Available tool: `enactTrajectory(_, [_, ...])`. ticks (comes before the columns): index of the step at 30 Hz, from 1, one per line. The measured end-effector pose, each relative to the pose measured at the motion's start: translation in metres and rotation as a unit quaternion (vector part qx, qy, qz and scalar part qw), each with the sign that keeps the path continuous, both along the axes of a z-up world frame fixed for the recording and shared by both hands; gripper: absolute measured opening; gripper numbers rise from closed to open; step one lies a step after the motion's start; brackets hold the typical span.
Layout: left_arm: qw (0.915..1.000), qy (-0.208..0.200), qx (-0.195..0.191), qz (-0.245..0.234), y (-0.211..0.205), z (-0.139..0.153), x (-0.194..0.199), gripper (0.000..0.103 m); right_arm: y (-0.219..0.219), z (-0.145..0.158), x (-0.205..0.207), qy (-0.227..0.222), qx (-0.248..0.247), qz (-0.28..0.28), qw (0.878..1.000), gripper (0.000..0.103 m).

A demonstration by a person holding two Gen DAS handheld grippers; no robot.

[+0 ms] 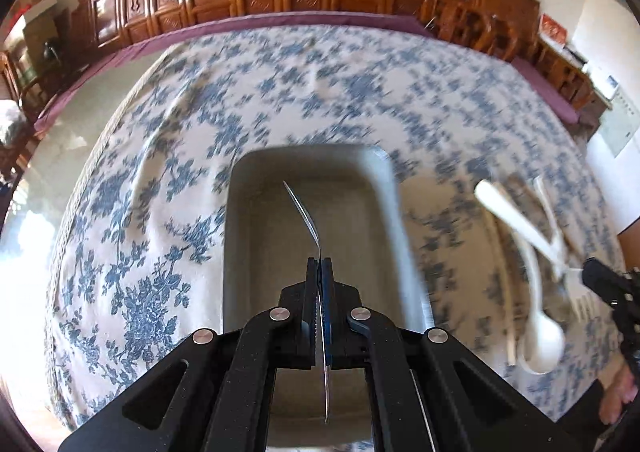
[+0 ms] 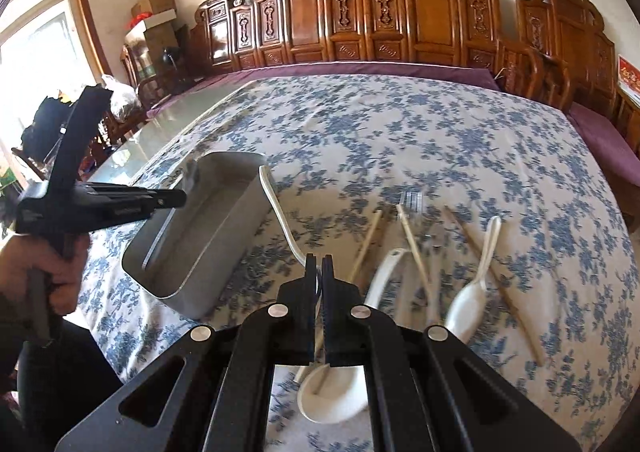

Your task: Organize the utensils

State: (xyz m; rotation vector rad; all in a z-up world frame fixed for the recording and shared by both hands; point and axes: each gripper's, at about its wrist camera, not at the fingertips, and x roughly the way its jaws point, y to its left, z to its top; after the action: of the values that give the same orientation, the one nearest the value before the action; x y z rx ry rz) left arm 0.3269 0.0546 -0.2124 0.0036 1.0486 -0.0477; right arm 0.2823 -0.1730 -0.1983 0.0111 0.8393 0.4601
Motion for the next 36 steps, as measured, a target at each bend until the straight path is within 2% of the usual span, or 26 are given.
enactTrajectory(7, [0.9997, 0.022, 0.007, -0.006, -0.001, -0.026, 0.007, 0.001, 0.02, -0.007, 0.002, 0.007, -0.009, 0.011, 1.0, 0.003])
enactTrajectory(14, [0.9994, 0.032, -0.013, -0.004, 0.002, -0.034, 0.01, 0.001, 0.029, -0.009, 0.006, 0.012, -0.019, 0.01, 1.0, 0.003])
enactTrajectory(19, [0.9994, 0.014, -0.033, -0.002, 0.01, -0.022, -0.001, 0.001, 0.038, -0.003, 0.007, 0.011, -0.019, 0.006, 1.0, 0.003])
enactTrajectory(25, [0.9993, -0.017, -0.033, 0.008, 0.031, 0.003, -0.023, 0.001, 0.065, 0.003, 0.011, 0.017, -0.009, 0.01, 1.0, 0.003])
enactTrajectory(33, [0.9985, -0.034, -0.028, 0.031, 0.067, 0.018, -0.046, 0.001, 0.117, -0.002, 0.027, 0.062, 0.008, 0.003, 0.998, 0.003])
enactTrajectory(36, [0.9982, -0.037, -0.026, 0.039, 0.079, 0.024, -0.053, 0.001, 0.142, -0.006, 0.035, 0.07, -0.012, -0.003, 0.997, 0.003])
